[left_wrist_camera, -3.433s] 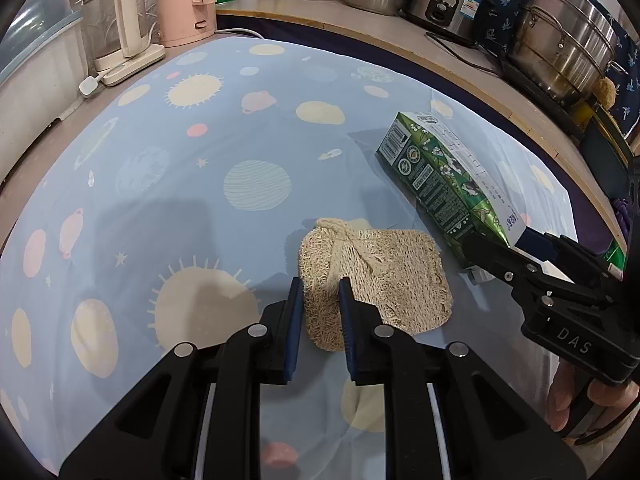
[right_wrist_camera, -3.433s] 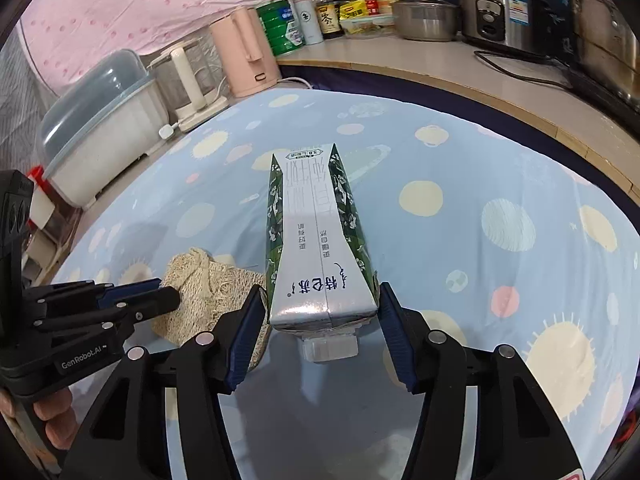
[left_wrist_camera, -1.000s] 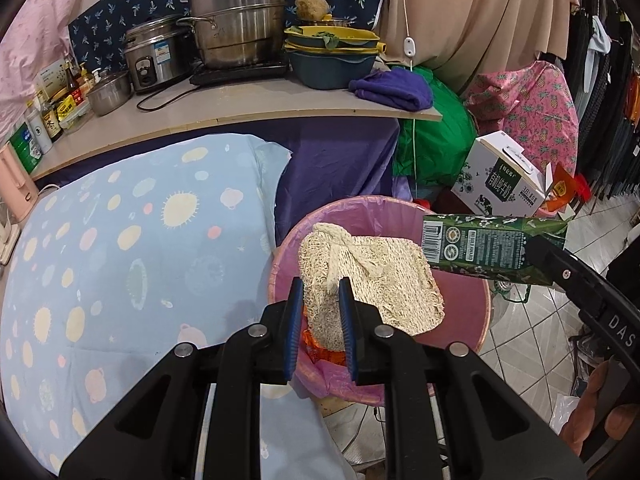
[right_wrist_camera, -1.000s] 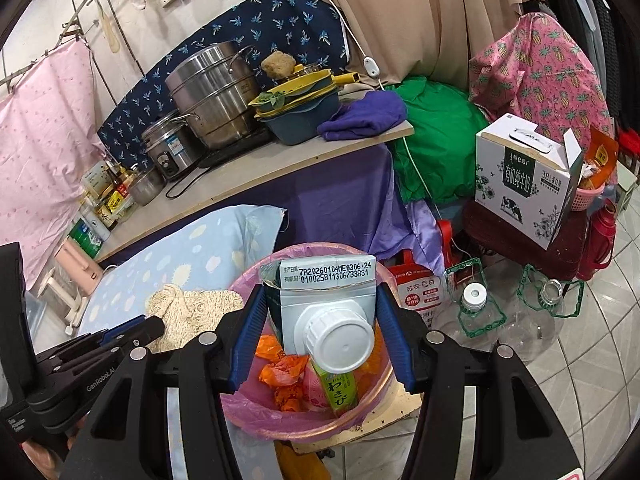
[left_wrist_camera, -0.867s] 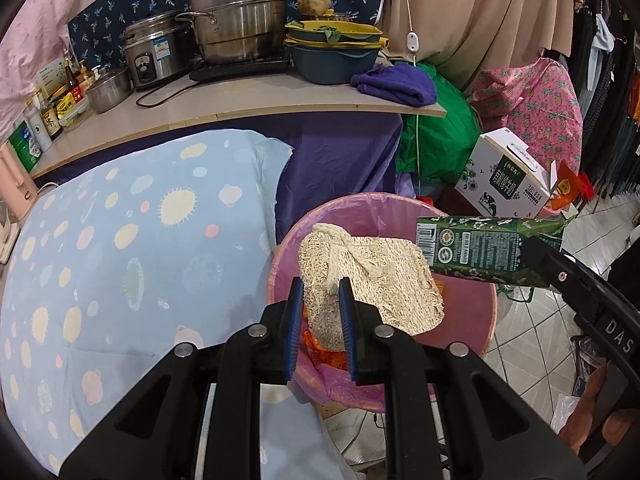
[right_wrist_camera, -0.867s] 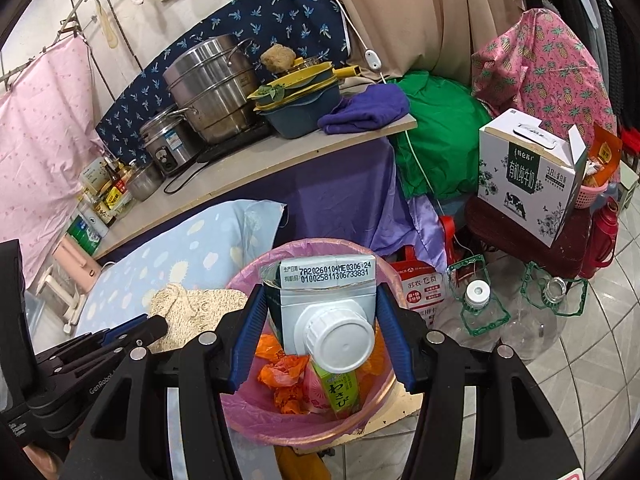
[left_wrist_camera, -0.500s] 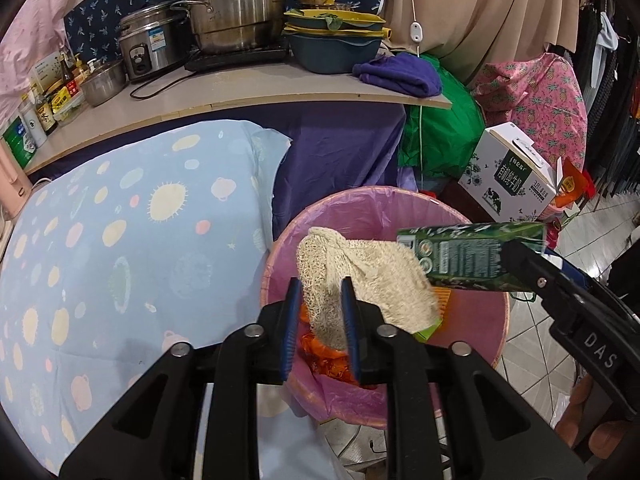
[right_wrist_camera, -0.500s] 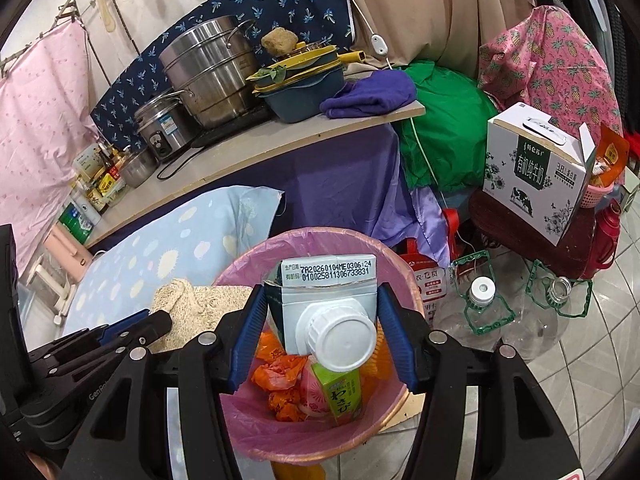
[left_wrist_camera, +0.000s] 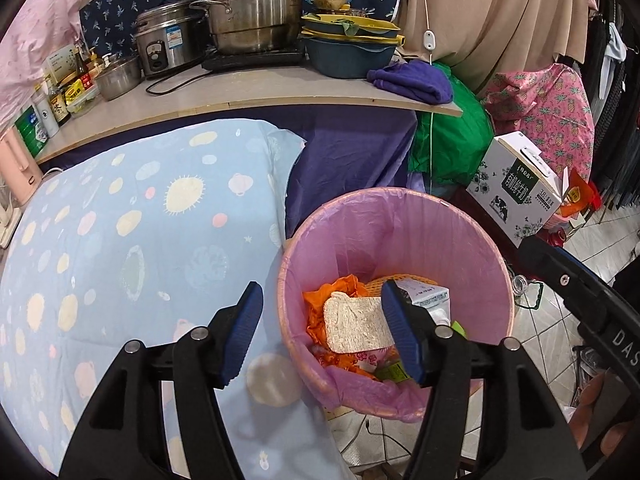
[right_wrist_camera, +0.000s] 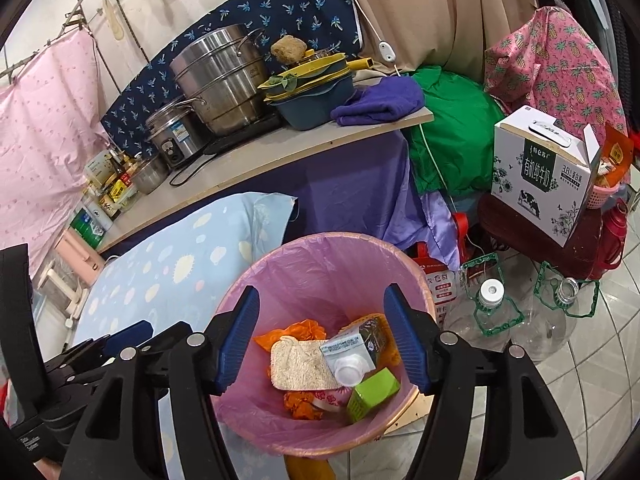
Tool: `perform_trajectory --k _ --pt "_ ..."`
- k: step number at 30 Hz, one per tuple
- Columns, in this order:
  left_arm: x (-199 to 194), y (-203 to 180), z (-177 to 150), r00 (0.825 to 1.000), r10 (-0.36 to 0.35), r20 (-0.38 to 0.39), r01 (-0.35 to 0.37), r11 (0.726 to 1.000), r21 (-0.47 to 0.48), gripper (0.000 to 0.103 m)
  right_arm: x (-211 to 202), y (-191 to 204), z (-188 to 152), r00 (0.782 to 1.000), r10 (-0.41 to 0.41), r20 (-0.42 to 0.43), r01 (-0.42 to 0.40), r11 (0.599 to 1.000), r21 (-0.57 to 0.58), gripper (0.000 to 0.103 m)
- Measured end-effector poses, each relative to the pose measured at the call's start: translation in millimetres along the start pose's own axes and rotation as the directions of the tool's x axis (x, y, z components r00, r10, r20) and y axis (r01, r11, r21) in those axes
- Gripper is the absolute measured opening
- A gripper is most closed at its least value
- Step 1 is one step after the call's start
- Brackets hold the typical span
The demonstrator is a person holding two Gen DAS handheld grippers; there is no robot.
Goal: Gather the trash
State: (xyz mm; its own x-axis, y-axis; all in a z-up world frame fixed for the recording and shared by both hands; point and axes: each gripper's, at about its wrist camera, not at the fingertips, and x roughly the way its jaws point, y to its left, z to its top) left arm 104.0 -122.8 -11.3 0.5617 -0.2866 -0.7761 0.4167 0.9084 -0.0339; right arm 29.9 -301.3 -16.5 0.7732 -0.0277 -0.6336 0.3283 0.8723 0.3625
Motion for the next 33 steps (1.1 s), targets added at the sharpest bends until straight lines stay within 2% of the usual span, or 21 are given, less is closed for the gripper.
perform_trajectory --k 6,14,19,22,24,33 --pt "-1 1 -8 1.0 0.004 -0.017 -0.004 1.0 -0.01 0.059 -3 6 -7 1.0 0.012 -0.019 -0.012 1.0 -0.021 0.065" --pt "-9 5 -18 0.999 0.024 -0.021 -0.024 0.999 -0.029 0.06 -7 19 -18 0.999 -0.013 -0.039 0.009 0.995 -0.099 0.068" --pt "-21 10 -27 0.998 0.058 -0.012 -0.058 0.997 -0.05 0.072 -12 29 -24 0.998 -0.03 -0.058 0.02 0.987 -0.159 0.073" --pt "-28 13 -34 0.997 0.078 -0.017 -0.079 0.995 -0.057 0.073 -15 33 -30 0.996 -0.041 -0.076 0.026 0.982 -0.187 0.073" --pt "-31 15 -39 0.996 0.084 -0.028 -0.086 0.994 -0.066 0.075 -18 36 -34 0.995 -0.048 -0.082 0.031 0.98 -0.196 0.08" --pt "-44 19 -60 0.991 0.122 -0.048 -0.126 0.989 -0.082 0.083 -25 42 -53 0.991 -0.064 -0.119 0.036 0.974 -0.225 0.083"
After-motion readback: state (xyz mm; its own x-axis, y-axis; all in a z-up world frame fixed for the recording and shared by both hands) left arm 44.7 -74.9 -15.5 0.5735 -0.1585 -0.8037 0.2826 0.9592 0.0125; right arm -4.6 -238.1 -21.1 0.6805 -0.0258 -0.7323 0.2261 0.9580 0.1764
